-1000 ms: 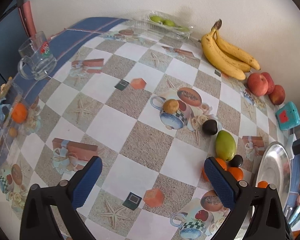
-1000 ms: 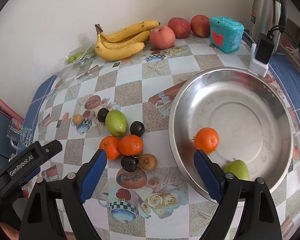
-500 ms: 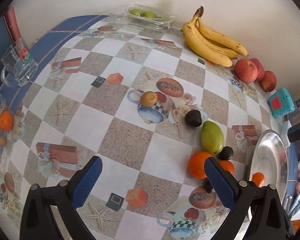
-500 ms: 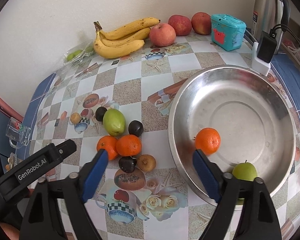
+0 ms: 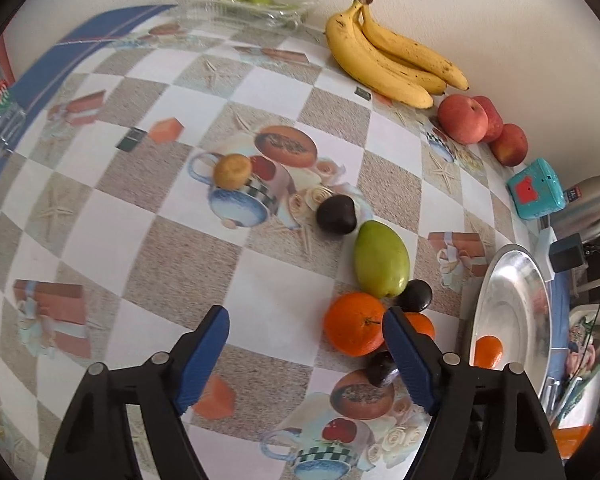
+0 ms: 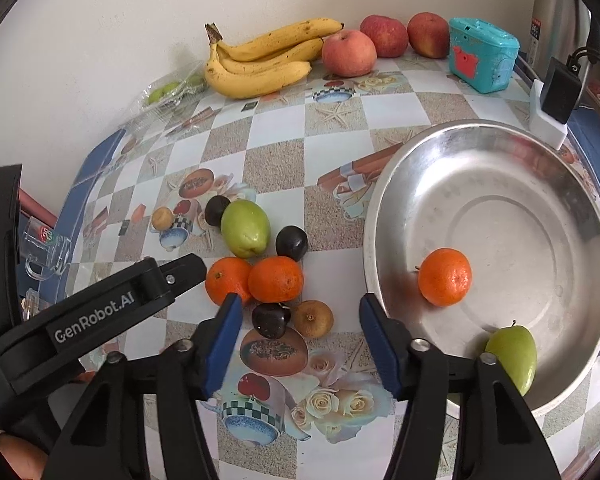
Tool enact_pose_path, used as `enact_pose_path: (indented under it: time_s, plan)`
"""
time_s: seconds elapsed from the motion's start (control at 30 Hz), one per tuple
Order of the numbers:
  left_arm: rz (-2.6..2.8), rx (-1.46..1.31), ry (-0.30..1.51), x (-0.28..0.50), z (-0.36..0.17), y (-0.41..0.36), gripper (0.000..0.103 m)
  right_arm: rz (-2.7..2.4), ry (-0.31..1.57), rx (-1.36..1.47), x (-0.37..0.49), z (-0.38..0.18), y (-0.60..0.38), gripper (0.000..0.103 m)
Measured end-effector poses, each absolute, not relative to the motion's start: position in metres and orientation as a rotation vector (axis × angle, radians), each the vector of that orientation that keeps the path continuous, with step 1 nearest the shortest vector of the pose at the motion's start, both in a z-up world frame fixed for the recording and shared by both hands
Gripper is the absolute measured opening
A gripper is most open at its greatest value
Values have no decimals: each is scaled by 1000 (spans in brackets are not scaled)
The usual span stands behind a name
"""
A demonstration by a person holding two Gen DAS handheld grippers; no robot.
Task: Organize fruits
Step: 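Grasp a second orange with the left gripper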
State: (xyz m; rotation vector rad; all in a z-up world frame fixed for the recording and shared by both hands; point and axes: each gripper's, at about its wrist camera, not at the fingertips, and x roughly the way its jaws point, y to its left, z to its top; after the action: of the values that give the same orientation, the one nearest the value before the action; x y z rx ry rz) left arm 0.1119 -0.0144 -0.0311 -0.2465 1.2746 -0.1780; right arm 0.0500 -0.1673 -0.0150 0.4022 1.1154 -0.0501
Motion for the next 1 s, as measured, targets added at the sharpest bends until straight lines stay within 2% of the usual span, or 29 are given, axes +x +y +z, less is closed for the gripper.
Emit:
enact_pose_path:
  time_s: [0.23,0.3,0.67,0.8,1.0]
  plan:
    - [-225,-275,1287,114,-37,-24,70,-34,1150,450,53,-27,-171,47]
    - [-222,-291,1298,114,-39,-23,59,-41,1154,453,53,-28,-172,45]
    - [-259,-402,1320,115,-49,-23,50,-38,1175,514,54,-37,-178,36]
    - [-274,-410,1315,114,-48,-24,41,-34,1179,548,54,-40,-180,32]
    - [-269,-407,1318,113,-46,-24,39,-44,1189,568,54,-44,-183,30]
